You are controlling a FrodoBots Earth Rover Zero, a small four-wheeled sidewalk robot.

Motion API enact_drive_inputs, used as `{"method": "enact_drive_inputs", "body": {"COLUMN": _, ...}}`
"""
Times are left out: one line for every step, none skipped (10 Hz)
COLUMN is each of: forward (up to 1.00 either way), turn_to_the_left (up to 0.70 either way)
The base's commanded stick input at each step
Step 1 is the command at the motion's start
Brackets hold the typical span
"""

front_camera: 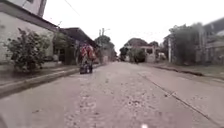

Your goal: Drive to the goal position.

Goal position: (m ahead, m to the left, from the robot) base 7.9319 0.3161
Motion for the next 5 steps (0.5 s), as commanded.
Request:
{"method": "enact_drive_inputs", "body": {"forward": 1.0, "turn_to_the_left": 0.0}}
{"method": "enact_drive_inputs", "body": {"forward": 1.0, "turn_to_the_left": 0.0}}
{"method": "enact_drive_inputs", "body": {"forward": 1.0, "turn_to_the_left": 0.0}}
{"method": "enact_drive_inputs", "body": {"forward": 1.0, "turn_to_the_left": -0.09}}
{"method": "enact_drive_inputs", "body": {"forward": 1.0, "turn_to_the_left": -0.34}}
